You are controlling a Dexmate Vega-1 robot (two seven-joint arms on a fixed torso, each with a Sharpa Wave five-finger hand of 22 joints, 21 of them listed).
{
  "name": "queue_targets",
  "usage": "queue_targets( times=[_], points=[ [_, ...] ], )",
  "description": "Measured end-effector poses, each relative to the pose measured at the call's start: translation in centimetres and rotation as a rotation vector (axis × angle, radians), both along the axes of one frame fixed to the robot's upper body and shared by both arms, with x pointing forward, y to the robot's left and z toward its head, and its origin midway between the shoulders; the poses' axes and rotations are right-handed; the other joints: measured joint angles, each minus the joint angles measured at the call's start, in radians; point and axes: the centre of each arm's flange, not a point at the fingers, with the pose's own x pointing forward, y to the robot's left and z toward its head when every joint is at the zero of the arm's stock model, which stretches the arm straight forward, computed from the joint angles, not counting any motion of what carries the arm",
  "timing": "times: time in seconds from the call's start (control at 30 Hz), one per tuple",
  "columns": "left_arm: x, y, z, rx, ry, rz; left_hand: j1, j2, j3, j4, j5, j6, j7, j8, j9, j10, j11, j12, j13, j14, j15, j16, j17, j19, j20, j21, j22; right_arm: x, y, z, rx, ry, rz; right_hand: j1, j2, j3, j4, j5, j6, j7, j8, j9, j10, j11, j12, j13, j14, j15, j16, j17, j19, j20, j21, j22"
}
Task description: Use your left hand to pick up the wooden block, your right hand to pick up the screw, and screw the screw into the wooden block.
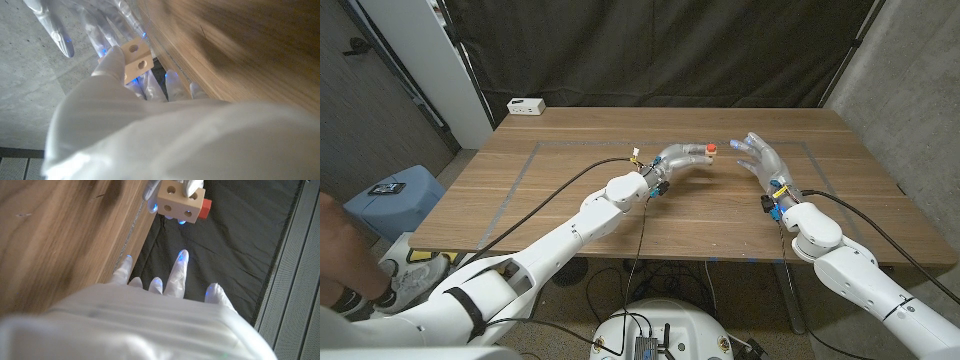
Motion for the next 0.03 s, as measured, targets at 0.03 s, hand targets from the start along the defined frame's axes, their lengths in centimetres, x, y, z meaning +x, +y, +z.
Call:
queue_targets(
  times=[0.03],
  points=[
    [-0.02, -0.03, -0.02, 0.001, 0.001, -0.003, 0.000, 0.000, 0.000, 0.000, 0.000, 0.000, 0.000, 0.000, 0.000, 0.000, 0.000, 0.000, 0.000, 0.000, 0.000, 0.000, 0.000, 0.000, 0.000, 0.000, 0.000, 0.02, 0.09, 0.03, 0.002, -0.001, 0.002, -0.003, -0.003, 0.000, 0.000, 0.000, -0.021, -0.004, 0.000, 0.000, -0.004, -0.001, -0.004, 0.000, -0.003, 0.003, 0.000, 0.000, -0.009, -0.009, 0.000, 0.000]
  ],
)
